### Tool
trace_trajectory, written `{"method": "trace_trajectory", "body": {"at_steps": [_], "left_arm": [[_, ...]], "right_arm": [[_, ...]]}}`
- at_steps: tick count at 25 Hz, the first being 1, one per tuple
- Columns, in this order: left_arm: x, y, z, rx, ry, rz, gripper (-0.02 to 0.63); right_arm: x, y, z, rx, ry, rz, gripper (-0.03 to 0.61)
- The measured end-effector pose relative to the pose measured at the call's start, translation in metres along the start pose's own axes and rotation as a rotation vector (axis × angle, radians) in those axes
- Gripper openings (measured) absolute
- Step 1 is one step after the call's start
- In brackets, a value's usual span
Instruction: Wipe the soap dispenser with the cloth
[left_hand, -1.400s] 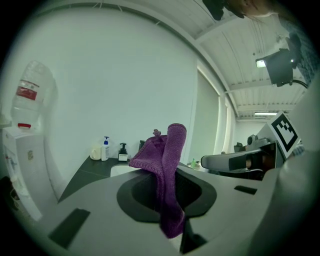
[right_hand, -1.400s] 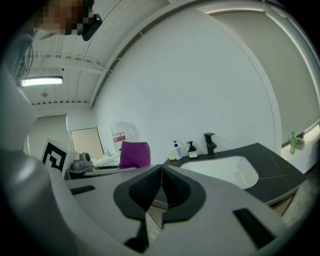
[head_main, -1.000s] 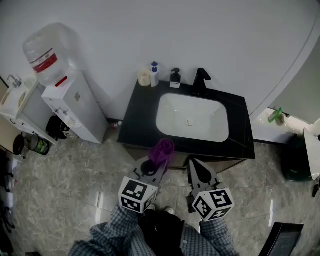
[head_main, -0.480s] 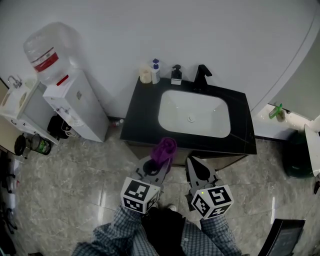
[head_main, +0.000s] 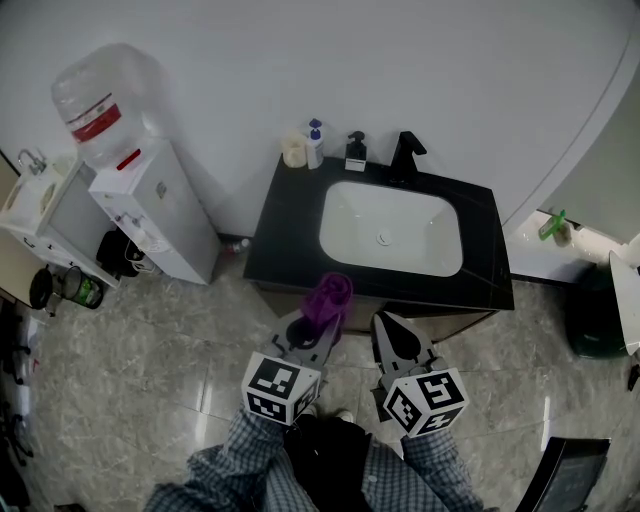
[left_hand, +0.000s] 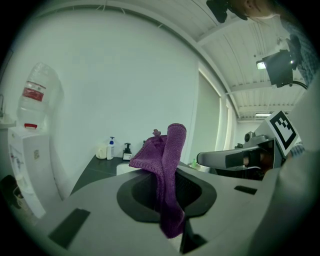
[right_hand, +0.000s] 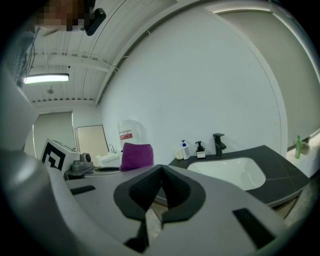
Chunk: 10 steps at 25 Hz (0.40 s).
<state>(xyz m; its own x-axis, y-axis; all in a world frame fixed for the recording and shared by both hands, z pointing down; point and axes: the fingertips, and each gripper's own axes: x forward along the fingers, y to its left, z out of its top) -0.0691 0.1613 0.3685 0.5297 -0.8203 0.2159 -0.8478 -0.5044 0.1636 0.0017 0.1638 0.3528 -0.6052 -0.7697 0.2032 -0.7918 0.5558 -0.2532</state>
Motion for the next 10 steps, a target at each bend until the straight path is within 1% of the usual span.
{"method": "trace_trajectory", "body": {"at_steps": [10], "left_arm": [[-0.0011, 0.0028, 0.0011, -0.002, -0.002, 0.001, 0.057]], "right_arm": [[0.0033, 0.004, 0.0054, -0.01, -0.005, 0.008, 0.018]]}}
